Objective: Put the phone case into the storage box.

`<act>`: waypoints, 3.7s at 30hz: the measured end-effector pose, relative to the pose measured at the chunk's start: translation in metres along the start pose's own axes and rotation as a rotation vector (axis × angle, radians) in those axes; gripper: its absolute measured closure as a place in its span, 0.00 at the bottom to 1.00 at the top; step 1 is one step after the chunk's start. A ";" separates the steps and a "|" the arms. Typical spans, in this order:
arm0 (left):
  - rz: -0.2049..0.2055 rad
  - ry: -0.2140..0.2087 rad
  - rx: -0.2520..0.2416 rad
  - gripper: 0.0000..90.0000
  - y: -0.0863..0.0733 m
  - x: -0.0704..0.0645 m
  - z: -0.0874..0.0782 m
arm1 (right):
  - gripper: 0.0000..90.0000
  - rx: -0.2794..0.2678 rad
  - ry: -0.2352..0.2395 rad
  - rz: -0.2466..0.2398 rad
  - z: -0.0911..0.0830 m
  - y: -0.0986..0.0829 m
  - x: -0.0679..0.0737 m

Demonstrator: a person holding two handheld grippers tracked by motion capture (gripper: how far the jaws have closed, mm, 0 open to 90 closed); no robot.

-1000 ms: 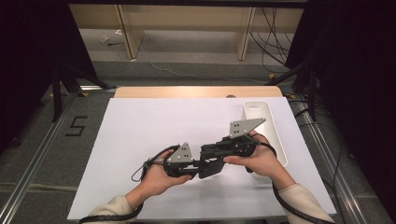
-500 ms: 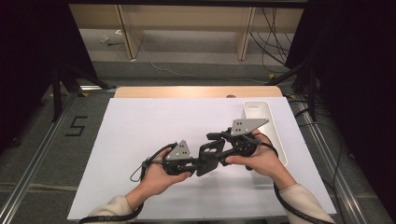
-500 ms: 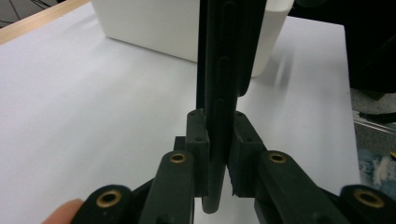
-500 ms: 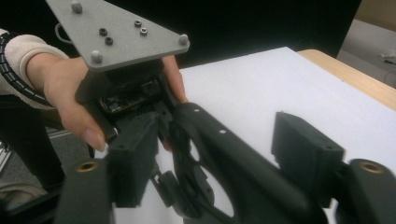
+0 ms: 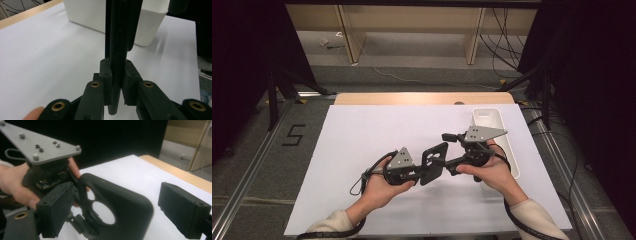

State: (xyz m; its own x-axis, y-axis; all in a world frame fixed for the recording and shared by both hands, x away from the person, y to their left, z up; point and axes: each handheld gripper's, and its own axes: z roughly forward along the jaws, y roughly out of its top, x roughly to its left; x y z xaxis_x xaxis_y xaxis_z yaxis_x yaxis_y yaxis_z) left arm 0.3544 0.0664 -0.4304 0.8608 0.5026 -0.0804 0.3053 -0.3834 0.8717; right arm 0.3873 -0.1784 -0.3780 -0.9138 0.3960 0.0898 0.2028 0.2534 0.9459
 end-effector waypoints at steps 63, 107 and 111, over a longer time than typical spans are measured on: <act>-0.087 0.139 -0.044 0.89 0.009 -0.010 0.017 | 0.04 -0.092 -0.269 0.037 -0.002 -0.024 0.013; -0.084 0.114 -0.048 0.89 0.010 -0.016 0.024 | 0.15 -0.146 -0.339 0.049 0.017 -0.023 0.019; -0.085 0.115 -0.051 0.89 0.010 -0.016 0.023 | 0.16 -0.147 -0.347 0.041 0.018 -0.022 0.020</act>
State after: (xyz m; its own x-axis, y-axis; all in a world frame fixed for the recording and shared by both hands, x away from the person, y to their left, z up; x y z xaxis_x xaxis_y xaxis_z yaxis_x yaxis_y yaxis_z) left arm 0.3534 0.0365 -0.4316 0.7792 0.6185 -0.1015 0.3515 -0.2971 0.8878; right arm 0.3708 -0.1605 -0.4024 -0.7275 0.6849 0.0412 0.1607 0.1116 0.9807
